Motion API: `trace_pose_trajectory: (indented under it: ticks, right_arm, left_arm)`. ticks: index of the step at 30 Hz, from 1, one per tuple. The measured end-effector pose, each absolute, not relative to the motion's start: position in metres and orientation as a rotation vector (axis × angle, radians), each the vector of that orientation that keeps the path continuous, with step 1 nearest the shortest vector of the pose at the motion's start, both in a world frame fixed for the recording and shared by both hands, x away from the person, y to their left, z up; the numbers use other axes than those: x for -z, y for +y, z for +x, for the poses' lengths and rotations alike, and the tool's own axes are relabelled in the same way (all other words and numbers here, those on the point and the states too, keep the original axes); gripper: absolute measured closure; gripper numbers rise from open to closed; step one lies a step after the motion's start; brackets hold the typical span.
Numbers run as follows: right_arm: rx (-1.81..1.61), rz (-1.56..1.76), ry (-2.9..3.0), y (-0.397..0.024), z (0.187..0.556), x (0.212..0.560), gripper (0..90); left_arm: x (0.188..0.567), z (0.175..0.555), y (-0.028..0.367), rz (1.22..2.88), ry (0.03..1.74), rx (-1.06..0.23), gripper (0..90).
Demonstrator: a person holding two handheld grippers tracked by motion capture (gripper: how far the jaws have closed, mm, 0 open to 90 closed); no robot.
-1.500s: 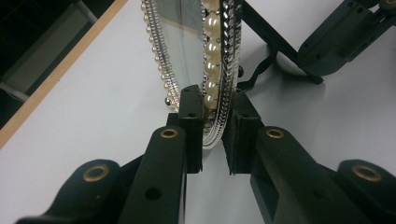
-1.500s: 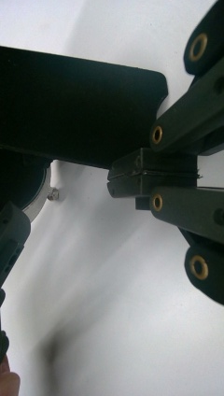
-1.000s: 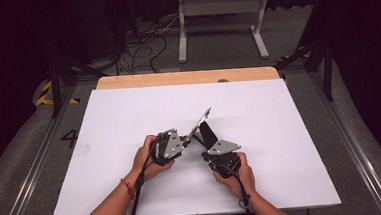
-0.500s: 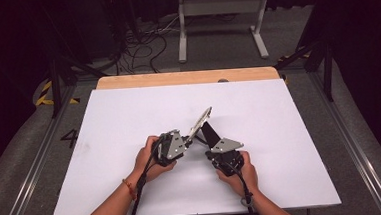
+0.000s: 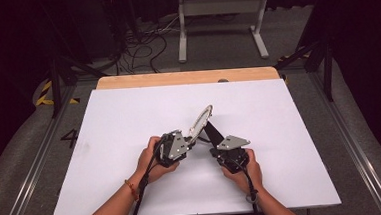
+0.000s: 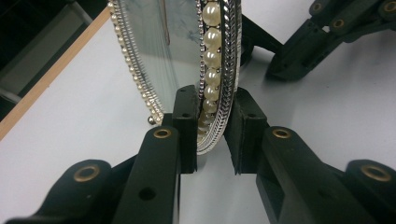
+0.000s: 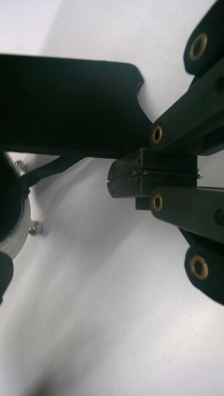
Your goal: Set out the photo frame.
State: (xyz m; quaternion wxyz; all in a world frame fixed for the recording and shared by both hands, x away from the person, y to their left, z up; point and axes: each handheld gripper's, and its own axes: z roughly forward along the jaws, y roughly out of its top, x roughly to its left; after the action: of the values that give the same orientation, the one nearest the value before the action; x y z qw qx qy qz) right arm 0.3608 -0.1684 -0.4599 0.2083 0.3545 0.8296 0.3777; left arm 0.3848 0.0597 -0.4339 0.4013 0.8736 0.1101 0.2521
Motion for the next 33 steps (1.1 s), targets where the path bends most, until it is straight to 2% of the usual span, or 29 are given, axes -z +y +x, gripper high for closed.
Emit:
trace_pose_trajectory:
  ticks: [11, 13, 20, 22, 25, 33]
  right_arm:
    - [-1.023, 1.022, 2.297, -0.175, 0.367, 0.462, 90.0]
    - [-1.033, 1.045, 2.278, -0.178, 0.368, 0.462, 89.9]
    - [-1.055, 1.025, 2.274, -0.180, 0.366, 0.460, 88.2]
    - [-1.066, 1.021, 2.266, -0.180, 0.365, 0.459, 87.3]
    - [-1.118, 0.973, 2.273, -0.180, 0.363, 0.458, 87.4]
    - [-1.079, 0.999, 2.267, -0.179, 0.366, 0.460, 89.8]
  left_arm:
    - [0.438, 0.391, 0.064, 2.188, 0.292, -0.539, 72.6]
    - [0.439, 0.392, 0.063, 2.182, 0.295, -0.521, 69.7]
    - [0.443, 0.394, 0.056, 2.190, 0.314, -0.548, 64.1]
    - [0.445, 0.395, 0.053, 2.206, 0.327, -0.587, 59.6]
    - [0.449, 0.397, 0.049, 2.221, 0.343, -0.620, 58.2]
    - [0.450, 0.398, 0.050, 2.234, 0.344, -0.656, 69.2]
